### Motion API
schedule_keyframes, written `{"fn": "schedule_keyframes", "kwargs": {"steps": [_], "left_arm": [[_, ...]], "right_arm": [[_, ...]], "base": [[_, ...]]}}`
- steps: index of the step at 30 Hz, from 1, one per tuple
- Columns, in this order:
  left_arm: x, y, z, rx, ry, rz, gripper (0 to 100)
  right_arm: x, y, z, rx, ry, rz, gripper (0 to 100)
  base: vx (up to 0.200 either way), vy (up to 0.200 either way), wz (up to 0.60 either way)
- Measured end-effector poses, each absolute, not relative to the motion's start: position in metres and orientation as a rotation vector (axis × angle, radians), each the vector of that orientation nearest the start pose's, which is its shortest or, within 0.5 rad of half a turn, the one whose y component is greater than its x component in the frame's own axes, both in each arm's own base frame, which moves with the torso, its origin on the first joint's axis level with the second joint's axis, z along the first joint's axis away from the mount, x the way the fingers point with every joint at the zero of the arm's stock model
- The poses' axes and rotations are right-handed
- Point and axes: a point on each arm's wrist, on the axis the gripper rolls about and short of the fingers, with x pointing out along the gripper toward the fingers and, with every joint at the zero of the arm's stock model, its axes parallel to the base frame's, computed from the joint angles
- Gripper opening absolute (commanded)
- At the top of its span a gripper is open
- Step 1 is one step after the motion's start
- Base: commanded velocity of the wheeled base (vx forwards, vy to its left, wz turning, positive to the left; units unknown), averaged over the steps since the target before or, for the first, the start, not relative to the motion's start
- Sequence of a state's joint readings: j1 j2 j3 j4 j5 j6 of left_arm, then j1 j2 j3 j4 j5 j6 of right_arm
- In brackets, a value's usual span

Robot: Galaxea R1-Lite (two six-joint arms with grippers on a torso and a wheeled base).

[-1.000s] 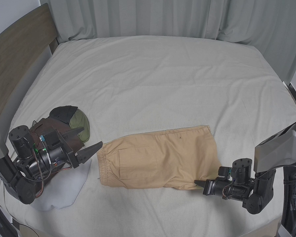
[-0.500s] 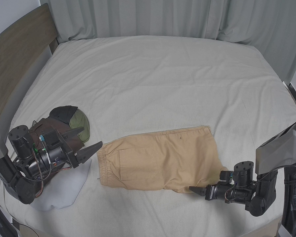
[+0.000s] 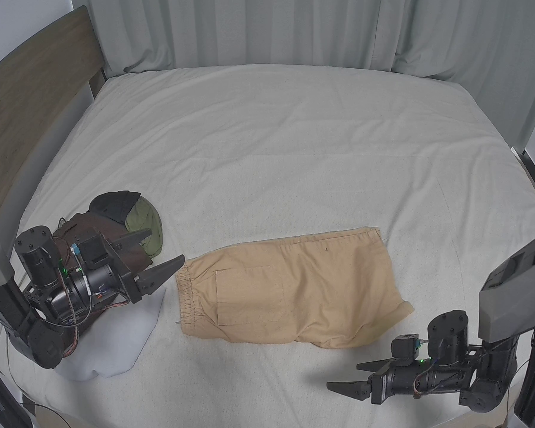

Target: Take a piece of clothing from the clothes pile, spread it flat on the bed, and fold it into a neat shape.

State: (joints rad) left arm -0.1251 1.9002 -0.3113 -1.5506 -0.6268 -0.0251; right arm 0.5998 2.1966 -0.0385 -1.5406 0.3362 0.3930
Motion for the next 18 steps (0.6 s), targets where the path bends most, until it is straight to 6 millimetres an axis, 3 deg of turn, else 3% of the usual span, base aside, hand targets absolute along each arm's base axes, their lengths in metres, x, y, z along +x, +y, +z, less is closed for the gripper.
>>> {"fn": "schedule_keyframes", "kwargs": {"steps": [8,18], "left_arm": [[0.263,-0.047,0.104,-0.034,0.049,-0.754,100],[0.261,-0.048,0.103,-0.036,0.058,-0.761,100]], "right_arm": [[0.166,0.149,0.029,0.257,0.677,0.904,100],[0.167,0.158,0.068,0.293,0.487,1.021,100]], "base": [[0.0,0.0,0.0],[0.0,0.0,0.0]]}}
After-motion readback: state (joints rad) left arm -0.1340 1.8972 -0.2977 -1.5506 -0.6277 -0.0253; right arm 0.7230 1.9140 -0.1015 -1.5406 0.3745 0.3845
